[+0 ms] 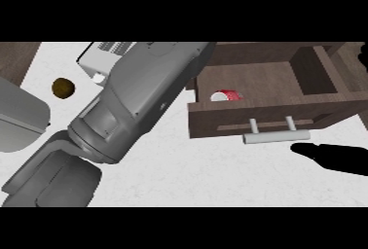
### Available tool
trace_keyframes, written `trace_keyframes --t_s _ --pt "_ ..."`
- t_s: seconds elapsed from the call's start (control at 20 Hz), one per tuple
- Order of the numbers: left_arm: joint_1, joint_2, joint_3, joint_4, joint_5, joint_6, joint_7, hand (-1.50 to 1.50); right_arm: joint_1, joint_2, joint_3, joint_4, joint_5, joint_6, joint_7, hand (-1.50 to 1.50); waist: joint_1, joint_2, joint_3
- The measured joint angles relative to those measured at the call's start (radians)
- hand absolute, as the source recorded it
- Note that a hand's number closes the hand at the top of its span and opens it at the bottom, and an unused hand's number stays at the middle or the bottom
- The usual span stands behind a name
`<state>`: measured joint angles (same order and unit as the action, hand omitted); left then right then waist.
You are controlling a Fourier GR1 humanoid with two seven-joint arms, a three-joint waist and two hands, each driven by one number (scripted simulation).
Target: Pick up the can, place it into the drawer and close the drawer
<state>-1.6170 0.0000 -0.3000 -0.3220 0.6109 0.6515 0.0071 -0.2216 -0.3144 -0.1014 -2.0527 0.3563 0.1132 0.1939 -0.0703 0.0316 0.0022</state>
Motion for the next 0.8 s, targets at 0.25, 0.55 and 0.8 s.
trace_keyframes --t_s 0.25,0.55,0.8 --pt "-0.027 0.000 0.010 0.029 0.002 -0.005 -0.016 -1.50 -0.043 -0.007 0.090 0.132 0.172 -0.047 -0.066 -1.50 0.023 -0.004 0.000" --pt "-0.034 0.008 0.006 0.056 -0.015 -0.024 -0.022 -1.50 -0.121 0.008 0.185 0.328 0.357 -0.117 -0.108 -1.50 0.048 -0.010 -0.001" --pt "-0.023 0.016 0.025 0.054 -0.017 -0.048 -0.026 -1.50 -0.192 0.036 0.233 0.538 0.481 -0.209 -0.165 -1.50 0.064 -0.014 -0.001"
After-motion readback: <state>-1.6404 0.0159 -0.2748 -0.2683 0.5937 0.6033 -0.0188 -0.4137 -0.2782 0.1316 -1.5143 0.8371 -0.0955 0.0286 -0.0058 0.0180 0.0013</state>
